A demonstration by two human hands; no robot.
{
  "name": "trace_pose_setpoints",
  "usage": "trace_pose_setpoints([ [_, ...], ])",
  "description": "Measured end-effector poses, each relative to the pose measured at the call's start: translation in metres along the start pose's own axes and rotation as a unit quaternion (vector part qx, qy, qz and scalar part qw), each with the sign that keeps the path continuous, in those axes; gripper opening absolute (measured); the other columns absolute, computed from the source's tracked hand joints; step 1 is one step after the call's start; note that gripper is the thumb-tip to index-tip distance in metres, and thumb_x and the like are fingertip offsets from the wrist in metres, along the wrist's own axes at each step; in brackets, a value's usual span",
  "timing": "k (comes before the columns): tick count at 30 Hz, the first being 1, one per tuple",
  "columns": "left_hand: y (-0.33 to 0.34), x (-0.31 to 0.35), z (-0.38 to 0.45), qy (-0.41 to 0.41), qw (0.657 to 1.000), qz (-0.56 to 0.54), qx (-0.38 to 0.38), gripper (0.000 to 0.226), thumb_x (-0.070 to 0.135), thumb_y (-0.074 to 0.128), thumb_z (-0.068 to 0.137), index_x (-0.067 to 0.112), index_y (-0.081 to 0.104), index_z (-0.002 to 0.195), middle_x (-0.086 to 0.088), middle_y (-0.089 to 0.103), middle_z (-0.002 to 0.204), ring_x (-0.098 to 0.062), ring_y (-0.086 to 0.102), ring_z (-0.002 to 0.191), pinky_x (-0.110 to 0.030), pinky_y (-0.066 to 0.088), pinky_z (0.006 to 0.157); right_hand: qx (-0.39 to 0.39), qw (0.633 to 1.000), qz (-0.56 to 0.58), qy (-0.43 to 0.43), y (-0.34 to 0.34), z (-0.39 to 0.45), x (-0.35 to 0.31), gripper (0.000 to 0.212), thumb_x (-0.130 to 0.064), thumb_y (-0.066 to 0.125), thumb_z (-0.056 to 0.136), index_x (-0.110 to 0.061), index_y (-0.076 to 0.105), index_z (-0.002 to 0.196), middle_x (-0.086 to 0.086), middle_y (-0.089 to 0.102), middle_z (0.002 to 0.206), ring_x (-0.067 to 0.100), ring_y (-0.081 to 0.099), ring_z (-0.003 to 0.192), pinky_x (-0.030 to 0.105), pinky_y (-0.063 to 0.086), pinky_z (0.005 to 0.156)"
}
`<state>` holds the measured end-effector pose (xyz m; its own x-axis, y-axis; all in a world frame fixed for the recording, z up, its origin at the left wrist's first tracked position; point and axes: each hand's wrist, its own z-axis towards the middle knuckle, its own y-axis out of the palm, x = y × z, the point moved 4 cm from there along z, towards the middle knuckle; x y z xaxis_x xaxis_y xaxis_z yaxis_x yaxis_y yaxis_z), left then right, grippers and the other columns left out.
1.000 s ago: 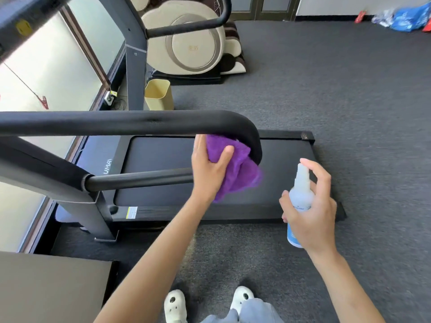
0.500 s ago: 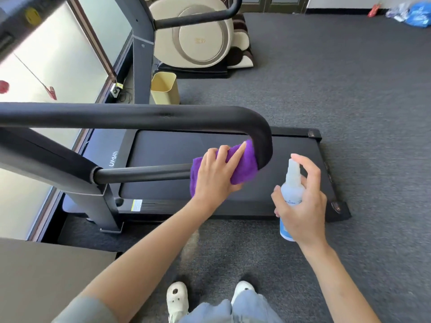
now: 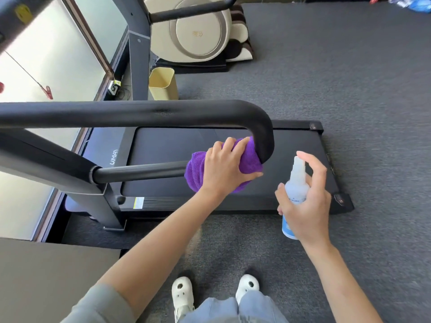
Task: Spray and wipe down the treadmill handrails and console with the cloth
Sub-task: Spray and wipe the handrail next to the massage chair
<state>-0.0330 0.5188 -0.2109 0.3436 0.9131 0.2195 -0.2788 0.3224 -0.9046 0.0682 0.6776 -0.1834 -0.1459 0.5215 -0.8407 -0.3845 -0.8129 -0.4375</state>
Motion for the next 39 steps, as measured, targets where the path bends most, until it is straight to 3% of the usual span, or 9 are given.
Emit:
trace_pose_setpoints([
  [4, -0.004, -0.029, -0.005, 0.012, 0.998, 0.036, -0.059, 0.085, 0.086, 0.059, 0.061, 0.026, 0.059, 0.121, 0.001, 0.059, 0.104, -0.025, 0.058, 0.086, -0.038, 0.048, 0.072, -0.019, 1.000, 0.007, 0.011, 0.008, 0.001, 0.001, 0.061, -0.012, 0.062, 0.081, -0.037, 0.042, 0.133, 0.005, 0.065, 0.117, 0.037, 0.064, 0.067, 0.052, 0.057, 0.070],
  [10, -0.026, -0.099, -0.025, -0.063, 0.993, 0.017, -0.094, 0.099, 0.096, 0.044, 0.053, 0.025, 0.060, 0.119, 0.000, 0.061, 0.104, -0.031, 0.059, 0.091, -0.042, 0.050, 0.079, -0.010, 1.000, 0.009, 0.011, 0.002, -0.001, 0.009, 0.062, -0.013, 0.062, 0.080, -0.042, 0.041, 0.130, 0.000, 0.064, 0.110, 0.038, 0.062, 0.062, 0.051, 0.055, 0.063],
  [15, -0.015, -0.051, -0.010, 0.001, 0.996, 0.060, -0.069, 0.094, 0.092, 0.035, 0.065, 0.022, 0.055, 0.124, -0.001, 0.060, 0.109, -0.027, 0.057, 0.088, -0.040, 0.046, 0.074, 0.008, 1.000, 0.009, 0.018, -0.006, -0.005, 0.010, 0.062, -0.014, 0.062, 0.079, -0.042, 0.042, 0.130, 0.004, 0.065, 0.097, 0.038, 0.060, 0.059, 0.050, 0.055, 0.061],
  [21, -0.006, -0.020, 0.000, 0.010, 0.999, 0.006, -0.040, 0.068, 0.072, 0.024, 0.089, 0.021, 0.063, 0.111, -0.001, 0.062, 0.097, -0.025, 0.057, 0.081, -0.038, 0.047, 0.068, -0.009, 1.000, -0.003, 0.003, 0.002, -0.003, -0.002, 0.061, -0.014, 0.062, 0.080, -0.039, 0.042, 0.132, 0.005, 0.066, 0.110, 0.036, 0.063, 0.063, 0.051, 0.056, 0.067],
  [24, -0.019, -0.078, -0.024, 0.004, 0.999, 0.036, -0.017, 0.059, 0.066, 0.029, 0.093, 0.020, 0.065, 0.103, -0.002, 0.060, 0.090, -0.027, 0.056, 0.077, -0.038, 0.046, 0.065, -0.005, 1.000, -0.010, 0.005, 0.005, 0.000, -0.006, 0.061, -0.015, 0.062, 0.080, -0.043, 0.042, 0.130, -0.007, 0.063, 0.104, 0.038, 0.061, 0.060, 0.052, 0.055, 0.063],
  [28, -0.038, -0.147, -0.048, -0.107, 0.992, 0.064, -0.009, 0.052, 0.060, 0.032, 0.094, 0.021, 0.067, 0.096, -0.001, 0.062, 0.088, -0.029, 0.057, 0.079, -0.036, 0.041, 0.066, 0.003, 1.000, -0.017, 0.012, 0.011, -0.001, -0.014, 0.059, -0.017, 0.061, 0.079, -0.043, 0.042, 0.129, -0.032, 0.054, 0.118, 0.041, 0.064, 0.064, 0.054, 0.056, 0.068],
  [32, -0.030, -0.113, -0.031, -0.150, 0.984, 0.098, 0.000, 0.049, 0.049, 0.032, 0.097, 0.020, 0.068, 0.079, -0.001, 0.067, 0.082, -0.031, 0.057, 0.077, -0.035, 0.034, 0.065, 0.014, 1.000, -0.019, 0.017, 0.015, -0.007, -0.022, 0.060, -0.017, 0.062, 0.078, -0.039, 0.042, 0.130, -0.033, 0.051, 0.126, 0.041, 0.065, 0.066, 0.053, 0.056, 0.073],
  [36, -0.016, -0.051, -0.010, -0.126, 0.991, 0.044, -0.022, 0.046, 0.042, 0.034, 0.099, 0.020, 0.069, 0.078, -0.003, 0.069, 0.082, -0.031, 0.057, 0.076, -0.037, 0.037, 0.067, 0.003, 1.000, -0.024, 0.017, 0.022, -0.012, -0.029, 0.060, -0.016, 0.063, 0.079, -0.038, 0.043, 0.131, -0.030, 0.053, 0.124, 0.040, 0.065, 0.066, 0.053, 0.056, 0.071],
  [39, -0.016, -0.055, -0.007, -0.094, 0.995, 0.022, -0.021, 0.041, 0.042, 0.039, 0.099, 0.016, 0.065, 0.079, -0.004, 0.064, 0.077, -0.030, 0.055, 0.070, -0.035, 0.038, 0.062, -0.010, 1.000, -0.019, 0.016, 0.032, -0.014, -0.034, 0.061, -0.016, 0.063, 0.079, -0.044, 0.042, 0.129, -0.017, 0.058, 0.125, 0.039, 0.066, 0.070, 0.055, 0.056, 0.072],
])
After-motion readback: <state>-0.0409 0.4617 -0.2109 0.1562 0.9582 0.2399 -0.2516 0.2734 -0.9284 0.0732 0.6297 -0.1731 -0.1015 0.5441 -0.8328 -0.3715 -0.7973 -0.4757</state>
